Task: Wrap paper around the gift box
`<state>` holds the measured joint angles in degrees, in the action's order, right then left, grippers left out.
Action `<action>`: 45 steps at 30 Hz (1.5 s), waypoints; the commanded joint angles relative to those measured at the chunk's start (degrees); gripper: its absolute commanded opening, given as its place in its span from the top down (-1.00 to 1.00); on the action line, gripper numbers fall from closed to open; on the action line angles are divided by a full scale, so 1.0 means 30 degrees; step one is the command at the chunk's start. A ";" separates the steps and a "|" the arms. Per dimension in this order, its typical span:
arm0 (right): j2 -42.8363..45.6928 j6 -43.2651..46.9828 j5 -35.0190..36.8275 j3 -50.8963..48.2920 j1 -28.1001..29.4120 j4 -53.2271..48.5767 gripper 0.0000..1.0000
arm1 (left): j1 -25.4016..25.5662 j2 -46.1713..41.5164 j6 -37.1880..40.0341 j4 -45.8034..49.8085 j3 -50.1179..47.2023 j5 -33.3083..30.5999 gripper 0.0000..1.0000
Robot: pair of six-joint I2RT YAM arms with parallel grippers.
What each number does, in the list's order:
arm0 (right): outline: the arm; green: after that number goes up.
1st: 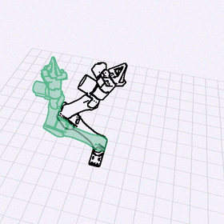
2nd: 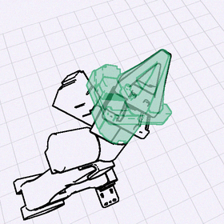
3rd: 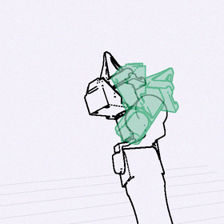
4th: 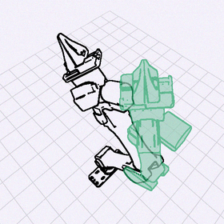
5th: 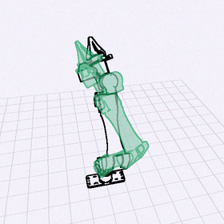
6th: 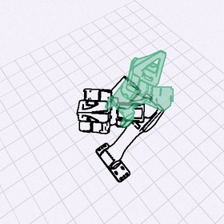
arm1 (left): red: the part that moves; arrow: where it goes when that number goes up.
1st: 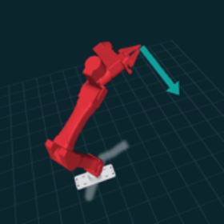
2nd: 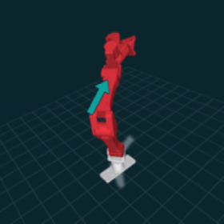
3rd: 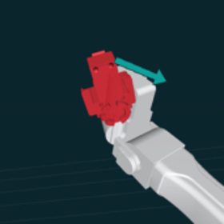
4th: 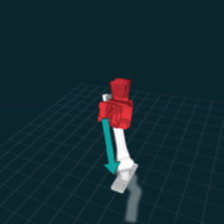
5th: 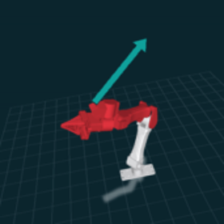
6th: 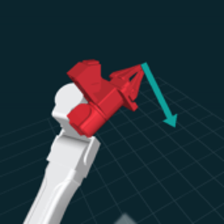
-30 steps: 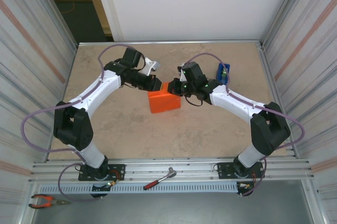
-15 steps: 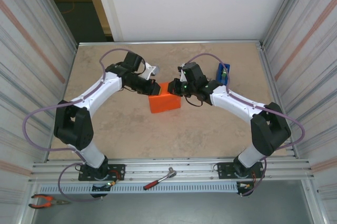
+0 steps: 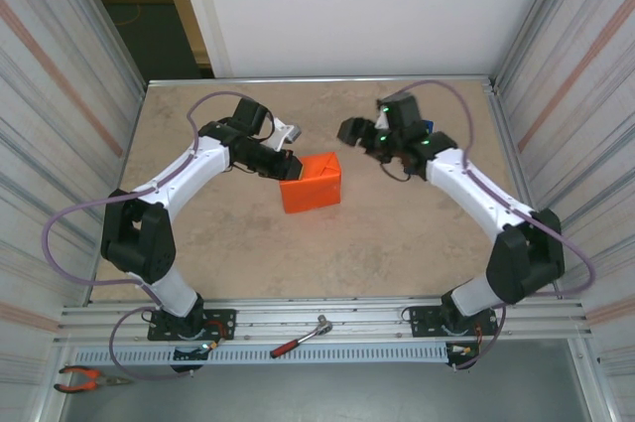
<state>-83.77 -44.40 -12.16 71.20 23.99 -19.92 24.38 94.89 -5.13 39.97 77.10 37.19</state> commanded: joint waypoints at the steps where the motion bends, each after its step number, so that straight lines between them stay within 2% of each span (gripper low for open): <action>1: 0.0769 0.0945 0.3014 0.0965 -0.1499 -0.3153 -0.73 | 0.0073 0.0274 0.0522 0.0653 -0.0739 -0.1058 0.72; 5: 0.0950 0.1183 0.3458 -0.0139 -0.3906 -0.2951 -0.76 | 0.0104 0.0288 0.0536 0.0665 -0.0749 -0.1088 0.72; 8: 0.1295 0.0927 0.0938 -0.1719 -0.6295 -0.1522 -0.78 | 0.0105 0.0259 0.0551 0.0682 -0.0791 -0.1155 0.72; 11: 0.1098 0.0771 -0.1152 -0.2351 -0.8236 -0.1060 -0.70 | 0.0105 0.0237 0.0573 0.0699 -0.0864 -0.1232 0.72; 17: 0.0018 0.0301 -0.4124 -0.3587 -1.0644 0.1162 -0.54 | 0.0102 0.0272 0.0580 0.0747 -0.0842 -0.1241 0.72; 20: -0.1083 0.0324 -0.5399 -0.3494 -1.1183 0.1724 -0.43 | 0.0100 0.0270 0.0581 0.0742 -0.0860 -0.1218 0.72; 25: -0.2763 0.0524 -0.5910 -0.3026 -1.1566 0.2004 -0.28 | 0.0105 0.0318 0.0632 0.0769 -0.0884 -0.1233 0.72; 35: -0.5697 0.1091 -0.6978 -0.1987 -1.1600 0.2513 0.23 | 0.0105 0.0427 0.0711 0.0816 -0.0776 -0.1263 0.73; 45: -0.6714 0.1201 -0.7305 -0.1820 -1.1543 0.3004 0.28 | 0.0105 0.0492 0.0727 0.0885 -0.0853 -0.1297 0.73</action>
<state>-102.80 -42.37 -32.32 64.05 -10.52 -11.68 24.40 94.80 -4.47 39.55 76.84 36.93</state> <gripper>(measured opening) 0.362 0.134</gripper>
